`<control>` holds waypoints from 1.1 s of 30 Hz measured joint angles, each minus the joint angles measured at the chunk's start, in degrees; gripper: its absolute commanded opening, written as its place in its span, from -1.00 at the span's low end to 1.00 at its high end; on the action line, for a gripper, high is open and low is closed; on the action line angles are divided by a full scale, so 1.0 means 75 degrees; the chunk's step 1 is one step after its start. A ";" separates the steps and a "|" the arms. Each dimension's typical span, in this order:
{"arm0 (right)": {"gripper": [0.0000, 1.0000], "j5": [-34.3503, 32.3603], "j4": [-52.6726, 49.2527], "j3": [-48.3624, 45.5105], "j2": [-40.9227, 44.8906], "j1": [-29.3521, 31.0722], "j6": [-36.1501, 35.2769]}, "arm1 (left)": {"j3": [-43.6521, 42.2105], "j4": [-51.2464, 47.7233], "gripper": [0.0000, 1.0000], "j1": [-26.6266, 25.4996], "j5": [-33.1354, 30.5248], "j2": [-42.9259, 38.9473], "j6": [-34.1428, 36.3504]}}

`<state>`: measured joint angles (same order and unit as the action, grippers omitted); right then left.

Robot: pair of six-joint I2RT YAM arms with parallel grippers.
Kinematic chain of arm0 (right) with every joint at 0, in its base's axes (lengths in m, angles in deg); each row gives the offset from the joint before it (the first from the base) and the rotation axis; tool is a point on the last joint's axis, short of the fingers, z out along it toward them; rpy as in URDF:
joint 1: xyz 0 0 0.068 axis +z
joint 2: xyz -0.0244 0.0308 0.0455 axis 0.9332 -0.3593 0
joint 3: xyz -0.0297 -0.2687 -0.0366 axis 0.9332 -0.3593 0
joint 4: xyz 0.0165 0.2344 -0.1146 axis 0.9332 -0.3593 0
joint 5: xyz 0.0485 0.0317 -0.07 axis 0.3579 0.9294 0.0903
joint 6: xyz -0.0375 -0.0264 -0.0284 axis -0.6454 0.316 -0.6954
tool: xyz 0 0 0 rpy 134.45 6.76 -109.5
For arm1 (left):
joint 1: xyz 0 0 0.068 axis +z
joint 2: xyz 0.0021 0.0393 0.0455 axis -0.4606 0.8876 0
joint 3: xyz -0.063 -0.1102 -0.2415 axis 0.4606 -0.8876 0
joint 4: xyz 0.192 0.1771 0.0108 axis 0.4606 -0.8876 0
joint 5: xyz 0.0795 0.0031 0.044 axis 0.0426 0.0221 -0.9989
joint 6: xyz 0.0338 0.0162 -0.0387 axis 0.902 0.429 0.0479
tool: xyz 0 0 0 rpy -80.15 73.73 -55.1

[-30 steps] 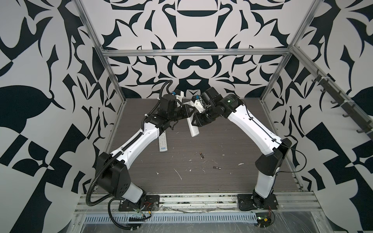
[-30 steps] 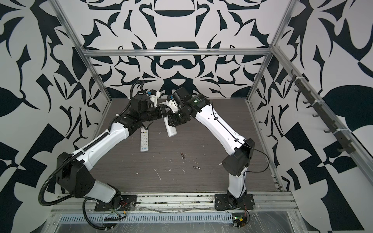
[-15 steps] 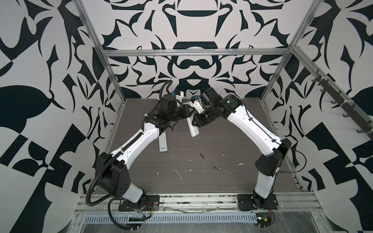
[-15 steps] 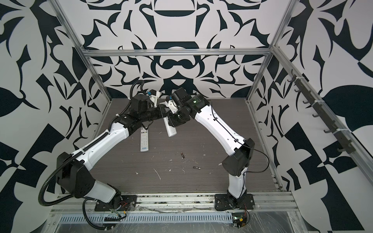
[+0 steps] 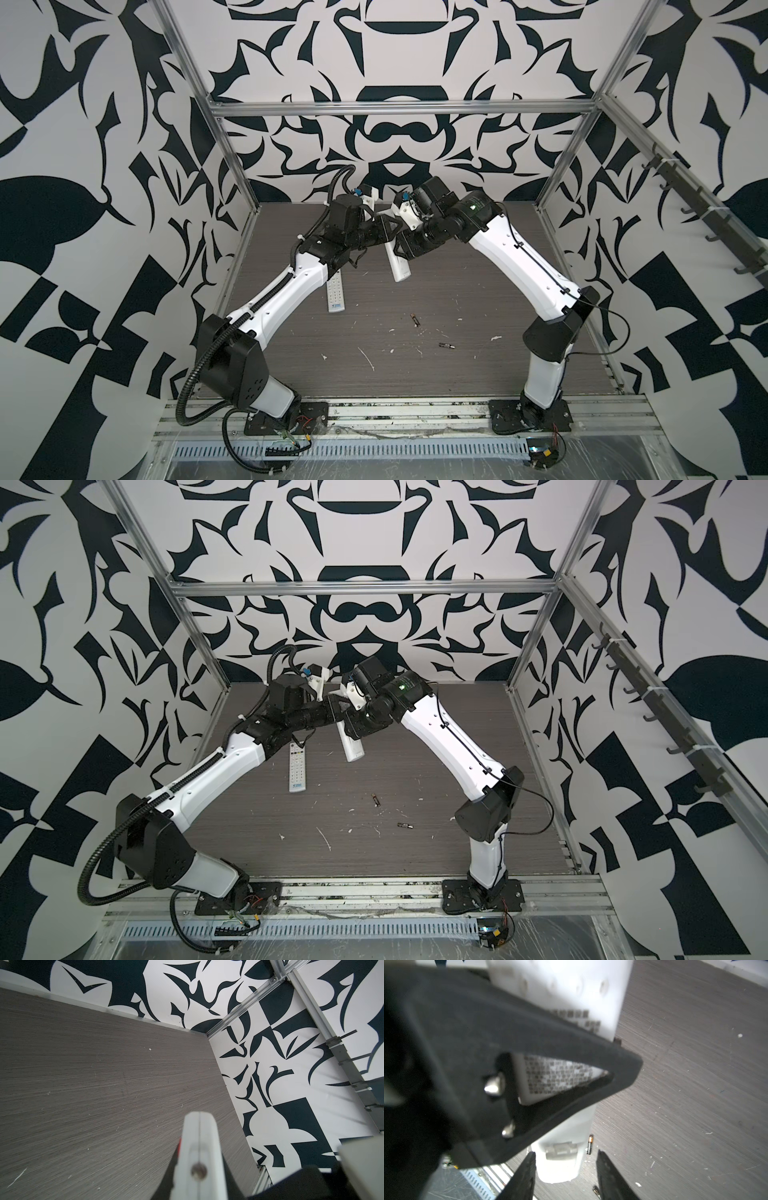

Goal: Load the batteries into the remote control

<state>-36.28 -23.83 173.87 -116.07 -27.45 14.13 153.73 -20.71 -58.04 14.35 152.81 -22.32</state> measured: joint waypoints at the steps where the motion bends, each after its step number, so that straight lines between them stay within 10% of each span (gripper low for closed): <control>1: 0.19 -0.0012 -0.0015 0.0029 -0.0052 0.0000 -0.0020 | 0.0000 0.0000 -1.00 0.0000 0.0003 0.0000 -0.0012; 33: -0.16 0.0020 -0.0012 -0.0146 -0.0096 0.0073 -0.0041 | -0.0058 -0.0006 -1.00 0.0015 -0.0085 -0.0003 0.0044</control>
<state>-36.13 -23.92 172.78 -116.79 -26.90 13.83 153.30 -20.75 -57.93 13.72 152.79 -21.99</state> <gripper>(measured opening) 0.427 0.213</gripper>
